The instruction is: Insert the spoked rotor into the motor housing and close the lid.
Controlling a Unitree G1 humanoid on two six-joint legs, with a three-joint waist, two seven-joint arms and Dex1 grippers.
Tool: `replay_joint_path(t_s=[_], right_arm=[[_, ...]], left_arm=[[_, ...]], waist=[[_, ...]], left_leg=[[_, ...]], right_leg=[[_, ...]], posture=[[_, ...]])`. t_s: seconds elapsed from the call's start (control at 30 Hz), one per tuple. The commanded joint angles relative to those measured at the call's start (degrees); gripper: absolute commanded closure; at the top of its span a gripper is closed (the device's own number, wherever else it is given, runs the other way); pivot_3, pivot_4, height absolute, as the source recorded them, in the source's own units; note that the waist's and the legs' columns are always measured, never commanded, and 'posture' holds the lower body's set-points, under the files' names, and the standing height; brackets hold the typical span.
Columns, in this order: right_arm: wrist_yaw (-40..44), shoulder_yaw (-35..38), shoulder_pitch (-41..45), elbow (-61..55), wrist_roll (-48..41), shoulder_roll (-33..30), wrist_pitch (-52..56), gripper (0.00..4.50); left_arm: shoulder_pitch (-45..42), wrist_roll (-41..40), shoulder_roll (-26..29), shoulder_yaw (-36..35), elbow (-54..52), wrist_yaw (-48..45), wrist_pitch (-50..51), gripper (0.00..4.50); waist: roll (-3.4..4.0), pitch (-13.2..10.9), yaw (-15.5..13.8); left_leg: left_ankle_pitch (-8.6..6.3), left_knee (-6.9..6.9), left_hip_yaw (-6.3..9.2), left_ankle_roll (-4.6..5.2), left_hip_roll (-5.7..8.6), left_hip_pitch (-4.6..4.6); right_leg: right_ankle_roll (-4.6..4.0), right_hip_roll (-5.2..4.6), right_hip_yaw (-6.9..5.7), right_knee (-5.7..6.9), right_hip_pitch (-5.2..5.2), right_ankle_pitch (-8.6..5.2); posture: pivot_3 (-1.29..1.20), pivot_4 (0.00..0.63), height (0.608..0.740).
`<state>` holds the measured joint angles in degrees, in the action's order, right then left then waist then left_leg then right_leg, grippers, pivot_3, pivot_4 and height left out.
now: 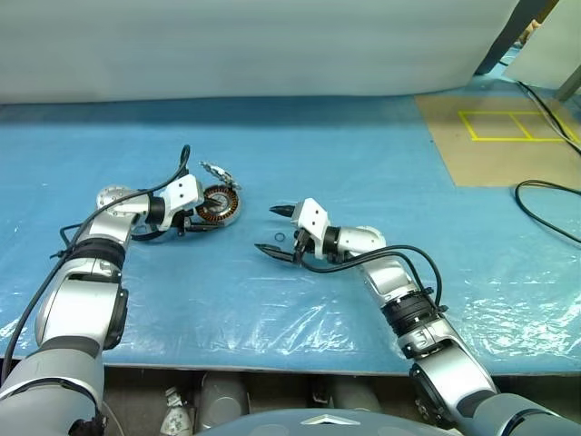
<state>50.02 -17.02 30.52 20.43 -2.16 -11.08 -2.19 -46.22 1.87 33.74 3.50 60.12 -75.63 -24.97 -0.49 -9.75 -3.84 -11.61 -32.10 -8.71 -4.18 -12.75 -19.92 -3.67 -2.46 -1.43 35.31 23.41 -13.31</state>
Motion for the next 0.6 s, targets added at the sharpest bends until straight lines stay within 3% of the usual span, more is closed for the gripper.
replay_joint_path(t_s=[0.03, 0.6], right_arm=[[0.5, 1.07, 1.76, 0.36, -0.67, -0.35, -1.84, 0.0], [2.49, 1.68, 3.31, 2.37, -0.84, -2.35, -3.34, 0.0]], left_arm=[[6.13, -1.93, 0.14, 0.44, -5.84, -2.19, 2.13, 1.89], [26.7, -8.25, 0.42, 0.8, -42.77, 6.75, 21.79, 1.89]], waist=[[0.0, 0.0, -0.06], [0.07, 0.01, -0.02]], left_leg=[[0.0, 0.01, -0.01, 0.0, 0.0, 0.0], [0.0, 0.04, -0.06, 0.01, -0.02, -0.02]], right_leg=[[0.0, 0.0, 0.0, 0.0, 0.0, 0.0], [-0.03, -0.01, 0.0, -0.02, 0.04, -0.02]], posture=[[0.0, 0.15, 0.74], [0.0, 0.15, 0.74]])
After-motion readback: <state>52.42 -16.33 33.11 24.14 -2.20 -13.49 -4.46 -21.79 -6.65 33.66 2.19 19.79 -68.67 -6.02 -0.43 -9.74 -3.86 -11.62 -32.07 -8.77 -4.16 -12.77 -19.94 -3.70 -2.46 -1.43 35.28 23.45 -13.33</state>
